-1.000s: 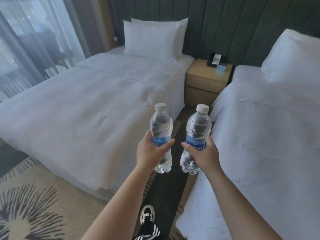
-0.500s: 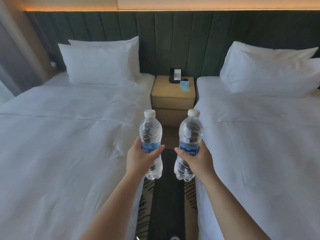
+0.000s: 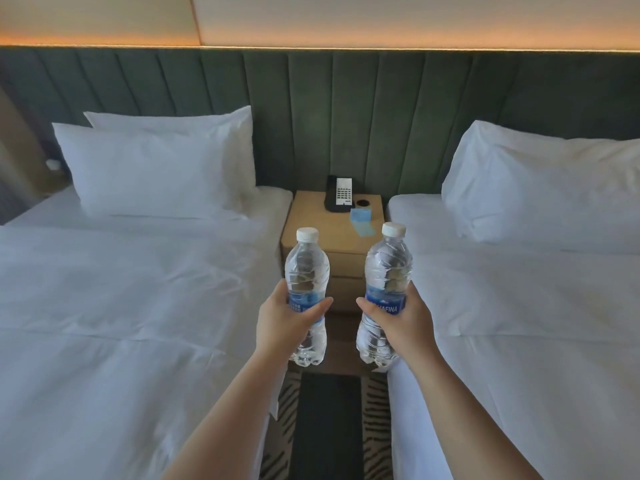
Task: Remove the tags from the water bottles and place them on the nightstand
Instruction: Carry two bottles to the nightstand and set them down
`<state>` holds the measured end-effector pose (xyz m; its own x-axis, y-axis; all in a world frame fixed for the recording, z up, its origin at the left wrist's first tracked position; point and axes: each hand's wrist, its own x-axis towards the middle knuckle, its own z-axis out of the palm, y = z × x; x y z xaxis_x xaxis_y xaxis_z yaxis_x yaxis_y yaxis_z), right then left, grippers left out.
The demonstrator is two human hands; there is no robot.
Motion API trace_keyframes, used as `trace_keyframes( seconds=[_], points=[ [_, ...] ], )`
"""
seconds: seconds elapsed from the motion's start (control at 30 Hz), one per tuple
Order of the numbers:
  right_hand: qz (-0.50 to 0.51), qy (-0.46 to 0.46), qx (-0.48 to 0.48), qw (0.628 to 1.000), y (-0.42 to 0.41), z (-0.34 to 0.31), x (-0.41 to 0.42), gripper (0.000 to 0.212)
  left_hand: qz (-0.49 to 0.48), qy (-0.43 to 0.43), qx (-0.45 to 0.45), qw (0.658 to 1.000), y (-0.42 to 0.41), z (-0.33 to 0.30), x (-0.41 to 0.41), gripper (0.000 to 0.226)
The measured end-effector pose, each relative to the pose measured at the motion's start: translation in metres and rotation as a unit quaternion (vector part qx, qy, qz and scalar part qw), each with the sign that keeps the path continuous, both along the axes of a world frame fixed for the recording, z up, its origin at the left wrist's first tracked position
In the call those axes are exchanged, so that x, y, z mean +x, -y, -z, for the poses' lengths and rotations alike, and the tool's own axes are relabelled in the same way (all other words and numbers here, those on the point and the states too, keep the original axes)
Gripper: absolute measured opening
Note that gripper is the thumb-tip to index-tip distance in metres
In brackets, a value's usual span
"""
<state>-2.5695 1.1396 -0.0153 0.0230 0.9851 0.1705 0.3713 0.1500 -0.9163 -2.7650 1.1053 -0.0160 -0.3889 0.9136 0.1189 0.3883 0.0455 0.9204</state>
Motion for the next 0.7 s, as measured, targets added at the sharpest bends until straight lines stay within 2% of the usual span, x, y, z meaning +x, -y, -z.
trace_keyframes(
  seconds=[0.3,0.47,0.6,0.7],
  points=[
    [0.023,-0.002,-0.015,1.000,-0.165,-0.005,-0.008,0.060,0.007,0.005,0.002,1.000,-0.168,-0.003,-0.015,0.048],
    [0.025,-0.005,-0.028,0.999,-0.254,0.011,-0.025,0.056,0.002,0.020,-0.001,1.000,-0.260,0.015,-0.034,0.045],
    [0.025,-0.007,-0.046,0.999,-0.339,0.032,-0.048,0.057,-0.002,0.040,0.004,0.999,-0.350,0.036,-0.054,0.052],
    [0.026,-0.004,-0.073,0.997,-0.417,0.047,-0.073,0.049,-0.008,0.039,-0.002,0.999,-0.427,0.051,-0.076,0.055]
  ],
)
